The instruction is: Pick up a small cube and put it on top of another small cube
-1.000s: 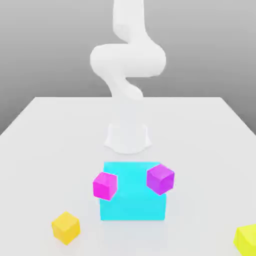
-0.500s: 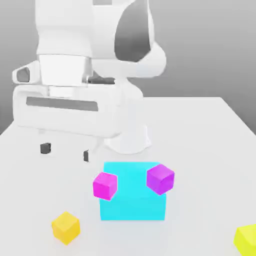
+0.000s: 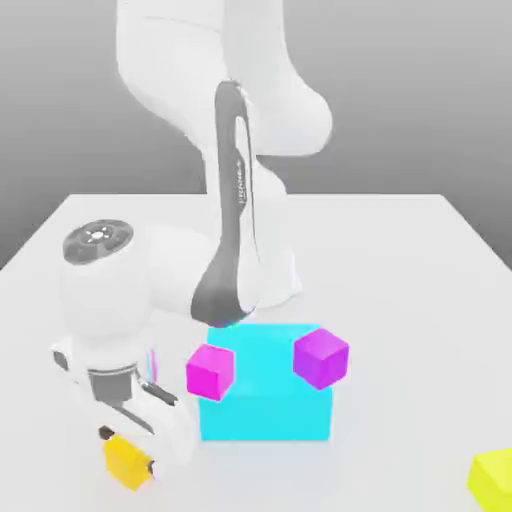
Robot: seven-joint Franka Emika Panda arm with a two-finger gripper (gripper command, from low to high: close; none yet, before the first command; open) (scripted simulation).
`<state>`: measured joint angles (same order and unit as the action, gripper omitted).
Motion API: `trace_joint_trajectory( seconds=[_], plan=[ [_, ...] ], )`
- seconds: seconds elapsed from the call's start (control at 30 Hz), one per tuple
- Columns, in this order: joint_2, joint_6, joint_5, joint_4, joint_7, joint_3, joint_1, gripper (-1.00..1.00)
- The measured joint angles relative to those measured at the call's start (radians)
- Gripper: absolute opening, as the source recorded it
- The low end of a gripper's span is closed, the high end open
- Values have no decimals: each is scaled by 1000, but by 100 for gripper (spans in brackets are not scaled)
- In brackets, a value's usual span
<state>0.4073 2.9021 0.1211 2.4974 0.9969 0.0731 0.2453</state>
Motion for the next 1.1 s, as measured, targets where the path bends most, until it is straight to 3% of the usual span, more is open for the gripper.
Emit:
trace_joint_trajectory(
  seconds=[0.17, 0.33, 0.73, 0.87, 0.9, 1.1],
  plan=[
    [-2, -1, -3, 1, 3, -1, 1, -100],
    [-159, -125, -47, 33, 35, 35, -26, -100],
    [-153, -308, -195, -147, -75, -248, -332, -100],
    [-49, -300, -275, -237, -96, -308, -453, -100],
    [2, -285, -306, -270, -96, -311, -492, 100],
    [29, -277, -324, -289, -95, -313, -512, 100]
  ],
)
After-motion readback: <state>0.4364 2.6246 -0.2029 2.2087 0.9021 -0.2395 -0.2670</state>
